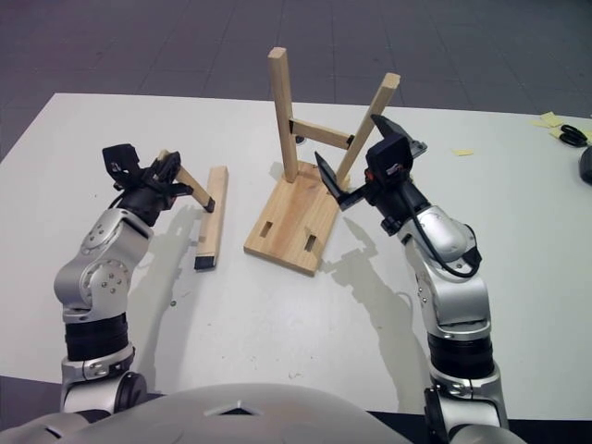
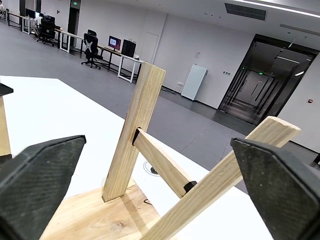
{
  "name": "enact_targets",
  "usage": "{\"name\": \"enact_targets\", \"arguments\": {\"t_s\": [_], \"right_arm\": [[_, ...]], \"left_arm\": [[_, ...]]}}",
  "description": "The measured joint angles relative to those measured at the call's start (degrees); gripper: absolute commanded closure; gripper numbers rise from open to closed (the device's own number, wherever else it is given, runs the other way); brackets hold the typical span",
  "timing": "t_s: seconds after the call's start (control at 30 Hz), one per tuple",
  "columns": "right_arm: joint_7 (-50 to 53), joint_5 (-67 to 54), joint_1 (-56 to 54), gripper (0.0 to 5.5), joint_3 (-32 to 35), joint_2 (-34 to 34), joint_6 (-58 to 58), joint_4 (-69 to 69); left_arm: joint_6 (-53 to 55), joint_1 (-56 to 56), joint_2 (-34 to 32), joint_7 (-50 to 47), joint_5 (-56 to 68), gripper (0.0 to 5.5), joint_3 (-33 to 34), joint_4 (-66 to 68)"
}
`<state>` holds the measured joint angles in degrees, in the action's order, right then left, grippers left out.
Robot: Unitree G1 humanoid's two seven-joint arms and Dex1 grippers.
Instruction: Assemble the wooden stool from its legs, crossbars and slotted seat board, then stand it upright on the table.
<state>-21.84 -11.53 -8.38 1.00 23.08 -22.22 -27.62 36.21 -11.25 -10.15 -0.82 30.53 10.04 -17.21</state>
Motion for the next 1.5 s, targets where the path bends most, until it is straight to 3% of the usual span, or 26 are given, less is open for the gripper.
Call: {"name": "enact_targets", "arguments": {"t_s": [0.77,1.07,1.27,1.5], "right_arm": [[-0.1,0.9,0.1,0.10,-0.4,-0.1,0.5,0.0],[0.1,1.2,0.6,0.10,-0.6,-0.4,0.5,-0.6],[0.3,1.4,0.9,0.10,-0.9,-0.7,0.5,-0.7],[0.4,1.5,1.2,0.10,-1.5,-0.9,0.5,-0.8]], "left_arm": [[-0.3,0.0,2.2,-1.6,-6.6,5.08,-2.7,-0.8],[9.2,-3.2,0.4,-3.7,-8.9,5.08,-4.4,-3.4],[17.1,-6.1,1.2,-5.5,-8.0,5.08,-1.2,-4.5],[18.6,-8.0,0.4,-4.3,-7.8,5.08,0.7,-2.7]]}}
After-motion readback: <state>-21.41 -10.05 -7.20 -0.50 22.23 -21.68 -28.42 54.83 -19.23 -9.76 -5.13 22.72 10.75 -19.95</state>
